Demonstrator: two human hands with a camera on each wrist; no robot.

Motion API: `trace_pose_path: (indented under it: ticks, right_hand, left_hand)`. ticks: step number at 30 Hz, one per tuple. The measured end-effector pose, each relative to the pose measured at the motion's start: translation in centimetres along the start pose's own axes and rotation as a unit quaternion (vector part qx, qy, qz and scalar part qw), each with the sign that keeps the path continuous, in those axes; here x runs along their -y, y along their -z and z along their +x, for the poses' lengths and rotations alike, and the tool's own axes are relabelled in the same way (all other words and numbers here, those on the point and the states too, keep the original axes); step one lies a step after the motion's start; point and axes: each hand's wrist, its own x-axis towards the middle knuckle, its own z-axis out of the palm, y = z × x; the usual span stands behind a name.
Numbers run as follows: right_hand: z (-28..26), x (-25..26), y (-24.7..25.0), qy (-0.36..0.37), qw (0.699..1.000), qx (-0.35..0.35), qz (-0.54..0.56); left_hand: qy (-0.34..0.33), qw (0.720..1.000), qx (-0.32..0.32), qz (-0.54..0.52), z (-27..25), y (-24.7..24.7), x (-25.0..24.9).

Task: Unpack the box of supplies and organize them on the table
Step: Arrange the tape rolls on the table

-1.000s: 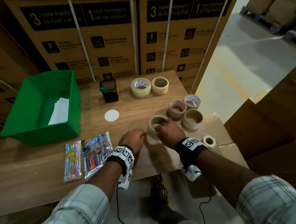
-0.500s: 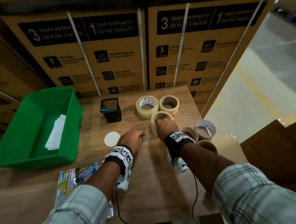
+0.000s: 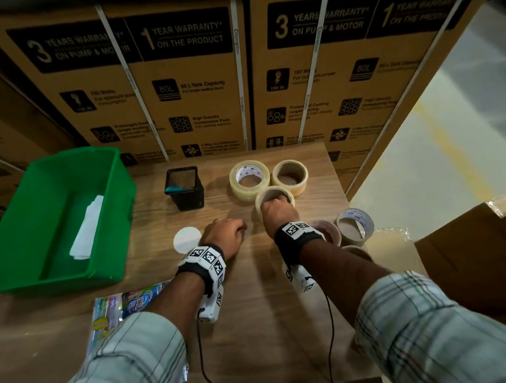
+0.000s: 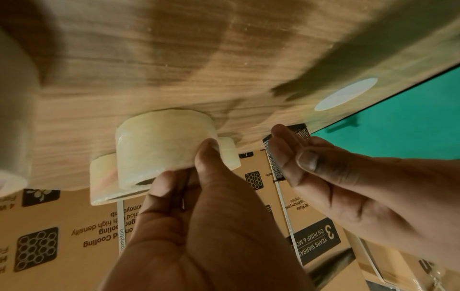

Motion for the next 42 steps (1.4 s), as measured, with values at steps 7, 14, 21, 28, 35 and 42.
trace_pose_path:
  ticks: [7, 14, 21, 28, 35, 42]
  right_hand:
    - [-1.3, -0.5, 0.2, 0.014, 0.999, -0.027, 0.012]
    - [-6.0, 1.0, 2.5, 0.057, 0.987, -0.134, 0.068]
    - [-13.8, 4.2, 0.8, 0.093, 0.974, -0.166, 0.126]
    - [-22.1, 5.2, -2.0, 0.073, 0.973, -0.188, 0.110]
    - [-29.0, 2.2, -3.3, -0.004, 0.976, -0.190, 0.105]
    - [-31.7, -4.2, -3.5, -0.092, 0.980, -0.155, 0.083]
  left_hand:
    - [-0.026, 0.999, -0.027, -0.003, -1.0, 1.1, -0.4]
    - [-0.046, 0.997, -0.050, -0.022, -4.3, 2.1, 0.9]
    - [-0.093, 0.992, -0.077, -0.044, -10.6, 1.4, 2.1]
    - [-0.118, 0.990, -0.043, -0.059, -16.4, -1.6, 1.8]
    - [-0.183, 0.982, 0.012, -0.037, -19.1, -4.8, -2.8]
    - [-0.244, 0.969, 0.026, 0.002, -18.0, -6.0, -8.5]
